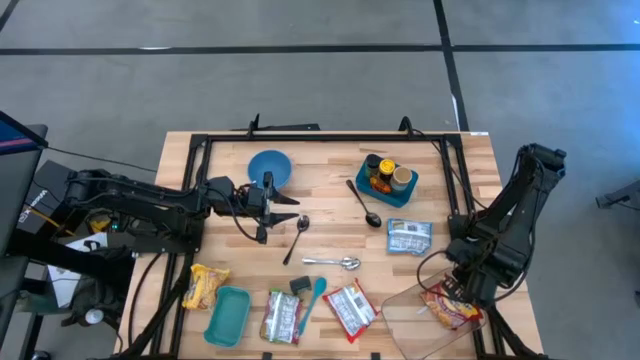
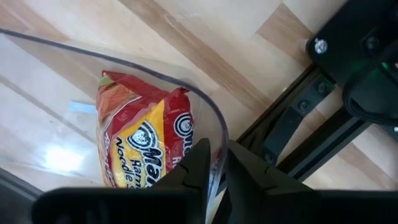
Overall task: Pick & Place Food Item
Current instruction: Adjust the transparent bin
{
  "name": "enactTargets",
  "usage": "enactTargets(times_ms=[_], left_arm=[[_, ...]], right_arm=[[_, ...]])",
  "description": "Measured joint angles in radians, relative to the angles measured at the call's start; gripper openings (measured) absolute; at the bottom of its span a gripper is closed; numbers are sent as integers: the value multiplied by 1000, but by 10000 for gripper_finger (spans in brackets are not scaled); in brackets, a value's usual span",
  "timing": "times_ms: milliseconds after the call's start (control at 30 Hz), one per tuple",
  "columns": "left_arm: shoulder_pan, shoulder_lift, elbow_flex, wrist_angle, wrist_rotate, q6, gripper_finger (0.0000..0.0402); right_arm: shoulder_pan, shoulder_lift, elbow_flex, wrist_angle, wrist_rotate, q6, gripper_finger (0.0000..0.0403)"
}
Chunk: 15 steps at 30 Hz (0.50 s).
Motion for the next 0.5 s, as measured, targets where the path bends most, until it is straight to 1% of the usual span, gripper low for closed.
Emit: enactTargets(times_ms=[200, 300, 400, 500], left_arm=[[0, 0, 0, 0, 0, 0, 136], [0, 0, 0, 0, 1, 0, 136], [0, 0, 0, 0, 1, 0, 136], [0, 0, 0, 0, 1, 0, 136]], right_arm=[[-42, 0, 1, 3, 7, -57, 6], [-63, 0, 1, 4, 7, -67, 11], [-86, 0, 1, 1, 6, -110, 20], [-116, 0, 1, -2, 17, -146, 14]])
